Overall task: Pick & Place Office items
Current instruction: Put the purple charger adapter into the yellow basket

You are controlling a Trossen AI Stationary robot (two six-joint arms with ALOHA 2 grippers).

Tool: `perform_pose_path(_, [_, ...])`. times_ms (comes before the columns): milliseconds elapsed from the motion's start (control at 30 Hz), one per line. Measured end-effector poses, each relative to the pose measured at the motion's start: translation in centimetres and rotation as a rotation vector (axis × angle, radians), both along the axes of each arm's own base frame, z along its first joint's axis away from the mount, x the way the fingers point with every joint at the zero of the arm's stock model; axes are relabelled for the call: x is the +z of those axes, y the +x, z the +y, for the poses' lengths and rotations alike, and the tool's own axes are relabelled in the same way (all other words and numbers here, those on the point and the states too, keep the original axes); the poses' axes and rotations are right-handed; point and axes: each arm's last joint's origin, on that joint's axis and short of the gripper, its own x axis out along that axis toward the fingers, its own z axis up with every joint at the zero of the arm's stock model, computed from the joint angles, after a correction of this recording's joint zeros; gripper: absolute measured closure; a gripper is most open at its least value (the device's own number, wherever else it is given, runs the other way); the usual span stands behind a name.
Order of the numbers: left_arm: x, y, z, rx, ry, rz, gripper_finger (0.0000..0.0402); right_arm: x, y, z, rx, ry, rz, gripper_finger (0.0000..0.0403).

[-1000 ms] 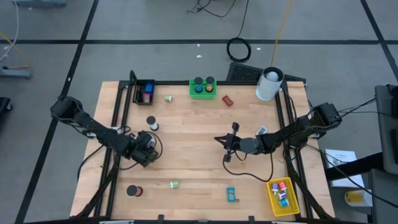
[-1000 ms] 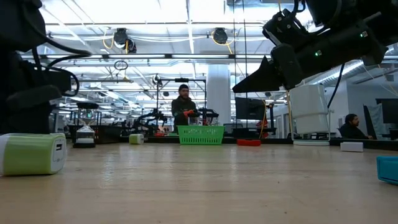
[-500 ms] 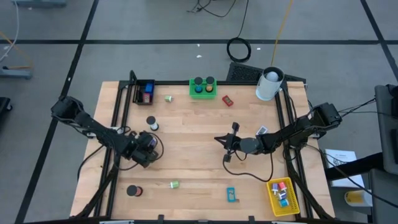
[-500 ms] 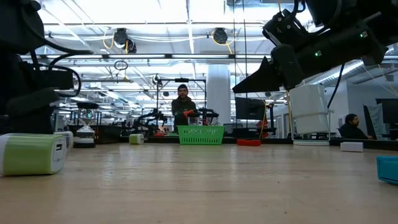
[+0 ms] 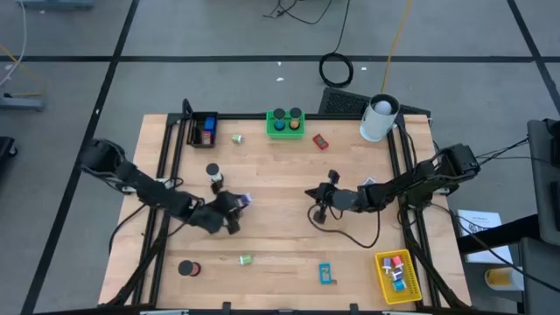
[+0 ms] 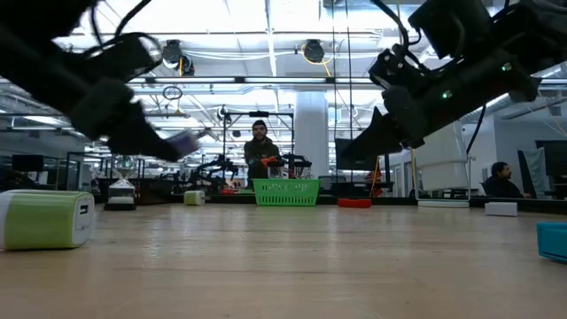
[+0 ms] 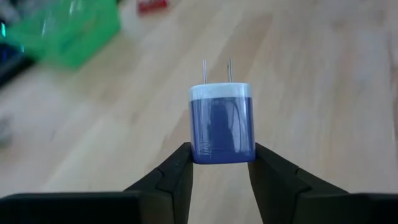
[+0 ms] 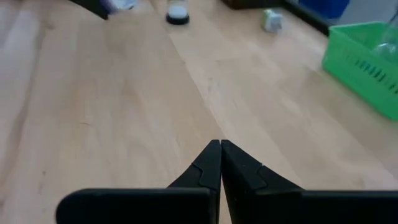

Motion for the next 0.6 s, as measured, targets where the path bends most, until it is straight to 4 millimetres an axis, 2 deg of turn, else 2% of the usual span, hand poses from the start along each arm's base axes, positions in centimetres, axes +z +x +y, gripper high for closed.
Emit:
perform_pose_path(133, [-0.3, 2.5, 0.6, -0.103, 0.028, -0.082, 0.0261, 0.0, 0.0, -0.1, 0.043, 0.001, -0.051, 0.0383])
perform_pose_path(300, [-0.7, 4.9, 1.7, -0.276, 0.001, -0.229, 0.0260, 0.1, -0.4, -0.2, 0.109, -0.021, -0.142, 0.0331])
perform_pose_path(600, [-0.7, 6.8, 3.5, -0.451, -0.050, -0.469, 0.0258, -0.2, 0.0, 0.3, 0.297, 0.023, -0.389, 0.0206])
